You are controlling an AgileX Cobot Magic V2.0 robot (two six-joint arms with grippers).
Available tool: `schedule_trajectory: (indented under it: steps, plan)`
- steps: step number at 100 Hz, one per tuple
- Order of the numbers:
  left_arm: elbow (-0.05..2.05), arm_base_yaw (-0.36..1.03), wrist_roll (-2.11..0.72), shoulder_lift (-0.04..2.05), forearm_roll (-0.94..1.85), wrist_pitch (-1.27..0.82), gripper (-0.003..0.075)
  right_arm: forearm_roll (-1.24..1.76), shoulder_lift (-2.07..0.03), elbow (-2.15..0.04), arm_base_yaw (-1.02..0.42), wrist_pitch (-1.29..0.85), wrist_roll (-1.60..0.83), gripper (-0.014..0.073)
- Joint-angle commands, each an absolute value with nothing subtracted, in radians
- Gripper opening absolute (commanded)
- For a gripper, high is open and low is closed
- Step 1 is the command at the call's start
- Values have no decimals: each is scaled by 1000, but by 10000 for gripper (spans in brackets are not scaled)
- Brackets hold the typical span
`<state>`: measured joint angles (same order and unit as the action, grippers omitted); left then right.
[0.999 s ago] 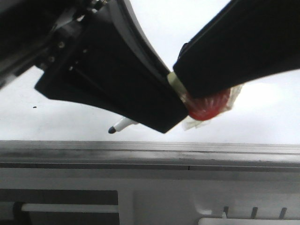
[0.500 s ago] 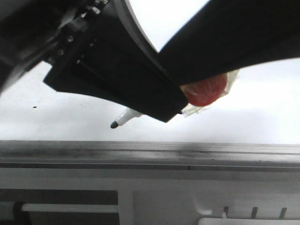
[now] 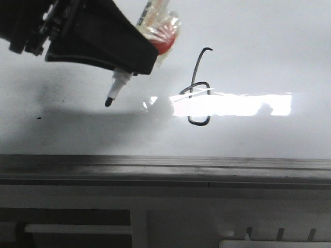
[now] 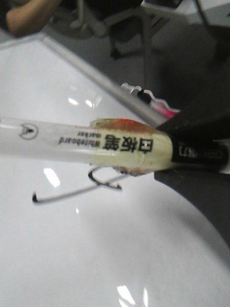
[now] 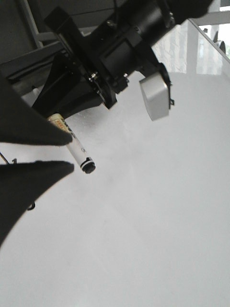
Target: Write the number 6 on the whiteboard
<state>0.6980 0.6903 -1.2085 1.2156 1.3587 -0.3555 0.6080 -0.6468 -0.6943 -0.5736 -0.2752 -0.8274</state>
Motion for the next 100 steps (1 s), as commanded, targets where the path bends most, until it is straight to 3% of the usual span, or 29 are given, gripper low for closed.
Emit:
schedule_trajectory:
  steps: [1,15,27,50,100]
  plan:
    - [684,744,-1197,1189,1463,-125,-19,628,-635,-730,-541,-231,-818,-65]
    - [667,885,-1197,1194,1503,194,-19,630,-634,-730,-511,-299,-813,-65]
    - [677,964,-1181,1232,1534,337,-19,634,-634,-730,-509,-321,-811,-65]
    - [677,954,-937,1336,1546,371,-19,643,-634,-730,-509,-319,-811,-65]
    - [679,954,-853,1408,1543,447,-16,648,-634,-730,-509,-322,-785,-65]
